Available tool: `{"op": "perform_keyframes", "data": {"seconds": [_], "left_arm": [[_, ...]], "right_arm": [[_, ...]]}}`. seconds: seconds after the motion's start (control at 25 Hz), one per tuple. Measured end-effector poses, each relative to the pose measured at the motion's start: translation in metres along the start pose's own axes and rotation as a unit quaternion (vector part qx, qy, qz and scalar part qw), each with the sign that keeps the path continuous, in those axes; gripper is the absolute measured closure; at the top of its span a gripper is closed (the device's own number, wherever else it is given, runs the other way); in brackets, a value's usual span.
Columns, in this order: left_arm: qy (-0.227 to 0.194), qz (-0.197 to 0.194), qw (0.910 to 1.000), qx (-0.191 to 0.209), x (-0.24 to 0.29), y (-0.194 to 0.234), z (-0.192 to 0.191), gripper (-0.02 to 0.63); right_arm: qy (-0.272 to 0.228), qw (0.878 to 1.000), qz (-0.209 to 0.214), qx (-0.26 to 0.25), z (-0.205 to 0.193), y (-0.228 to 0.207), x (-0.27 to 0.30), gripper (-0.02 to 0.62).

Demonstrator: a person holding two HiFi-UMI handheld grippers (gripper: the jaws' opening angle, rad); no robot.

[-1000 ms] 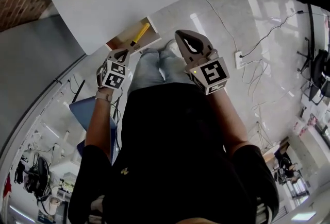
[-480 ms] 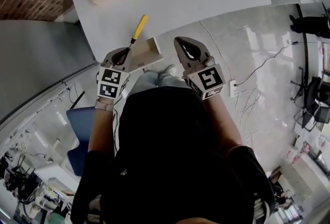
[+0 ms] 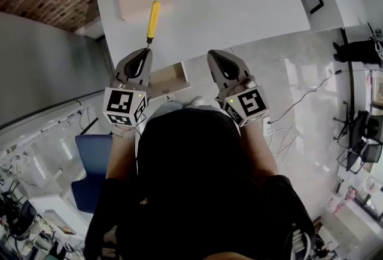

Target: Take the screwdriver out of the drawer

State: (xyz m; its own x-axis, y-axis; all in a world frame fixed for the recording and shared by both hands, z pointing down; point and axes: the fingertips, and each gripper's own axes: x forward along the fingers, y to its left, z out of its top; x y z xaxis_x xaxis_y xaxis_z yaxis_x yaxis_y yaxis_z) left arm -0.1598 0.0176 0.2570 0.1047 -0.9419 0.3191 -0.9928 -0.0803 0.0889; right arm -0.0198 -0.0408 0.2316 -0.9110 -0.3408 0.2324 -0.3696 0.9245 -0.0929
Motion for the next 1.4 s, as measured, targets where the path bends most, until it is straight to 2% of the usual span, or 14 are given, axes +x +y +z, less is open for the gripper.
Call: {"op": "perform_keyframes", "data": {"seconds": [0.24,0.52,0.84,1.4], "left_arm": [[-0.084,0.029,0.996,-0.005,-0.023,0.006,0.053,0.597],[-0.134,0.054,0.9895,-0.003,-0.047,0.01,0.083,0.597],[-0.152,0.068,0.986,-0.005,-0.059,0.019,0.086,0.597],[-0.156,0.067,0.9853,-0.02,-0.059,0.025,0.078,0.597]], "right_arm": [[-0.037,0.999,0.014,-0.009,0.039,0.01,-0.003,0.584],[-0.055,0.998,0.029,-0.024,0.063,0.018,-0.003,0.584],[-0.063,0.996,0.042,-0.043,0.075,0.03,0.002,0.584],[-0.066,0.996,0.048,-0.028,0.076,0.035,0.006,0.589]]}}
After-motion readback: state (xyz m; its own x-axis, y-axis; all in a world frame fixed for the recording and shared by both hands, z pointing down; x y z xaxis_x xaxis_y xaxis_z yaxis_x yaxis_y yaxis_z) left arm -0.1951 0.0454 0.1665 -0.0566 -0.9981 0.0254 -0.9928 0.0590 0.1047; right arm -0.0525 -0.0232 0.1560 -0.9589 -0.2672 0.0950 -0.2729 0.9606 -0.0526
